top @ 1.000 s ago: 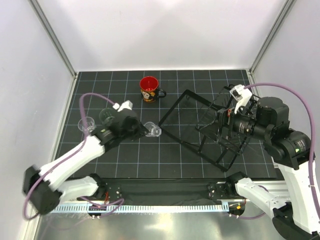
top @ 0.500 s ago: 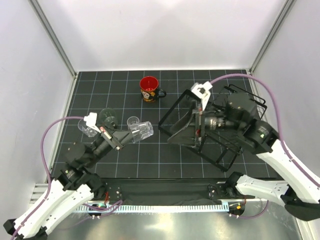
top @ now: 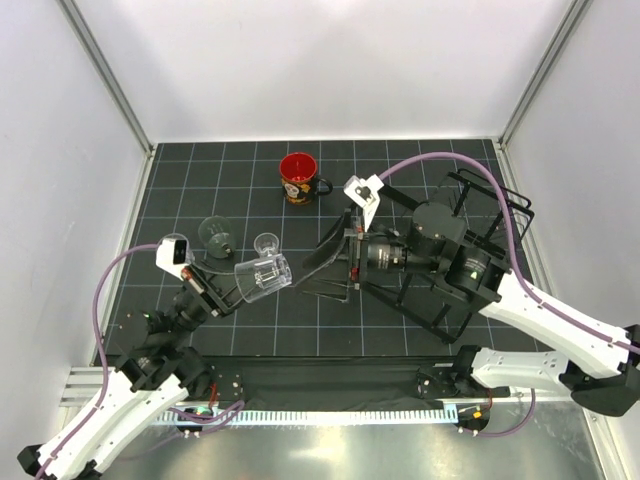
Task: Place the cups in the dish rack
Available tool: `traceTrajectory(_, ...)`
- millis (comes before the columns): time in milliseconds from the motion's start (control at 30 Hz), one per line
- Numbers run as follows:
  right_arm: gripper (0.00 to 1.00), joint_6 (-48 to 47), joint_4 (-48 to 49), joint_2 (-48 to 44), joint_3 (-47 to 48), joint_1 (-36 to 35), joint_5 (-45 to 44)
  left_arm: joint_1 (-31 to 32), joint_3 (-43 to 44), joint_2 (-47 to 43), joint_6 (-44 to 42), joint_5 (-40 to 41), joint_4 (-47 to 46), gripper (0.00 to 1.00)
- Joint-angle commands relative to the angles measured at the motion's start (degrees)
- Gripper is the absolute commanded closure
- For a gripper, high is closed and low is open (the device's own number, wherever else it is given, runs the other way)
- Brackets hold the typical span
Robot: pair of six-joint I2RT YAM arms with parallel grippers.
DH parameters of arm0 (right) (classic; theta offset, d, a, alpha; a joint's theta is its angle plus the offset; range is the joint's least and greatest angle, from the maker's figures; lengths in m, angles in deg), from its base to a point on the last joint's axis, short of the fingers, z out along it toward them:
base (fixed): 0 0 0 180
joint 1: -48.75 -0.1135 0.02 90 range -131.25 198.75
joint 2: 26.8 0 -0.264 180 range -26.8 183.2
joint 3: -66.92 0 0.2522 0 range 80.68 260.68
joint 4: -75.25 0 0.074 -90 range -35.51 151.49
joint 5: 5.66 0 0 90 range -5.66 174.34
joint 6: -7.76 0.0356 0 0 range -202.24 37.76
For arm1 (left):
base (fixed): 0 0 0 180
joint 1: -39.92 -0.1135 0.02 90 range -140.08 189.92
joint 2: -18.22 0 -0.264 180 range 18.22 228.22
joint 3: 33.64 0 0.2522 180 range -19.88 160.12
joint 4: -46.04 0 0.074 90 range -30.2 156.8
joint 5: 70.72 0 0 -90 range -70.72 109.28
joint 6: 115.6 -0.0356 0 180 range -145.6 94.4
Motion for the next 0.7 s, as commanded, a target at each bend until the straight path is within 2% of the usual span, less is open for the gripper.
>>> traceTrajectory(0, 0.12, 1.6, 10.4, 0.6, -0.3, -0.9, -2.4, 0.2, -0.3, -0.4, 3.5, -1.5, -7.4, 1.0)
traceTrajectory(200, 0.14, 0.2, 10.8, 4.0, 1.6, -3.8, -3.3, 0.1, -0.2, 0.6, 4.4, -2.0, -8.4, 0.99)
traceTrajectory(667, 0.19, 0.8, 13.8, 6.0, 2.7, -4.5, -3.2, 0.1, -1.6, 1.5, 5.3, -1.8, -8.8, 1.0)
